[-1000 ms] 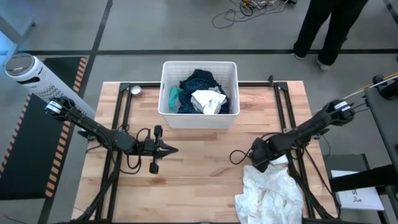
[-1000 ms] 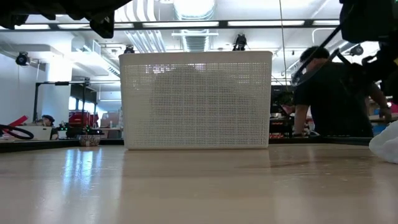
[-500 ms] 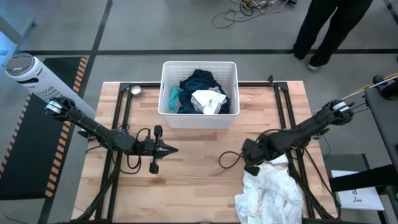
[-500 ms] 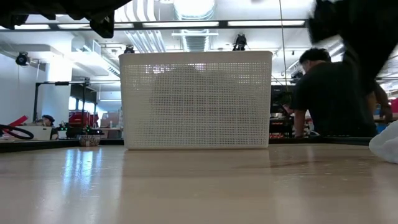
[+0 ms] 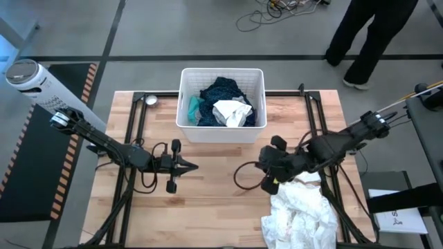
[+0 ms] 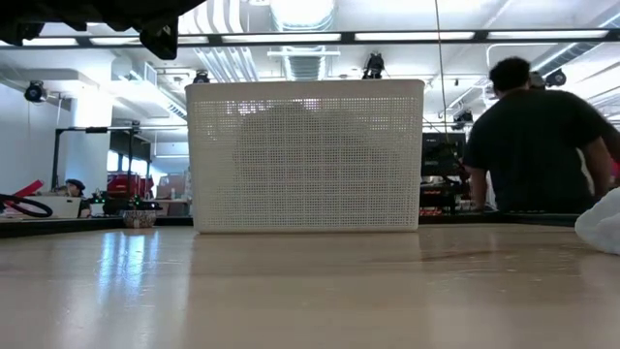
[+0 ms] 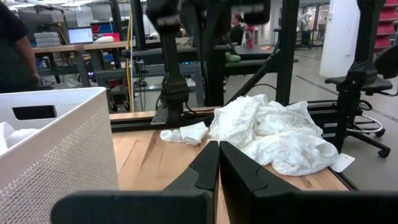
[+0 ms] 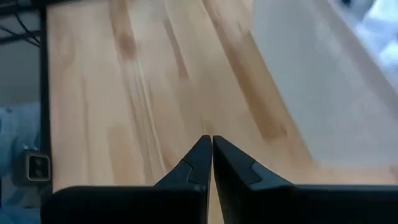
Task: Sort clothes
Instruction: Put the white sock into the laundry organizer
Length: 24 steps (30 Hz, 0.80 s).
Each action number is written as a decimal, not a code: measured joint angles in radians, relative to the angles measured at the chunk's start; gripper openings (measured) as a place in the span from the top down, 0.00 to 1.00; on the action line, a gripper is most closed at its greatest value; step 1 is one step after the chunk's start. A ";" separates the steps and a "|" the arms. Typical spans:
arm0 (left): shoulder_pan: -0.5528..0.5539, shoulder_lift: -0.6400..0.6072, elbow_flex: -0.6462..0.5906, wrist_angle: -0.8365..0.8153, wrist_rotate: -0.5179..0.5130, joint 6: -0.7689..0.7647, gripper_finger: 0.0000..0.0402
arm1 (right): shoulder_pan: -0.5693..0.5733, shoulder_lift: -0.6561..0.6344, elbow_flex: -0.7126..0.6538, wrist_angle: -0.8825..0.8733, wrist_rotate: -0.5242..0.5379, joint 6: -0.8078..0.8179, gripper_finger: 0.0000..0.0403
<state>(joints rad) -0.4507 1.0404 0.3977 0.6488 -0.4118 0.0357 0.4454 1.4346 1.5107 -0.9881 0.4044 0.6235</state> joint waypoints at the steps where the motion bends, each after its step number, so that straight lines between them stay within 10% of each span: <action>1: 0.000 0.000 0.000 0.000 0.000 0.000 1.00 | 0.000 0.006 0.027 -0.001 0.009 -0.024 1.00; 24: 0.000 0.000 0.000 0.001 0.000 0.003 1.00 | 0.032 0.134 0.018 -0.520 -0.068 0.336 1.00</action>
<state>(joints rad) -0.4511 1.0401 0.3977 0.6495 -0.4118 0.0391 0.4771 1.5681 1.5286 -1.5085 0.3363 0.9594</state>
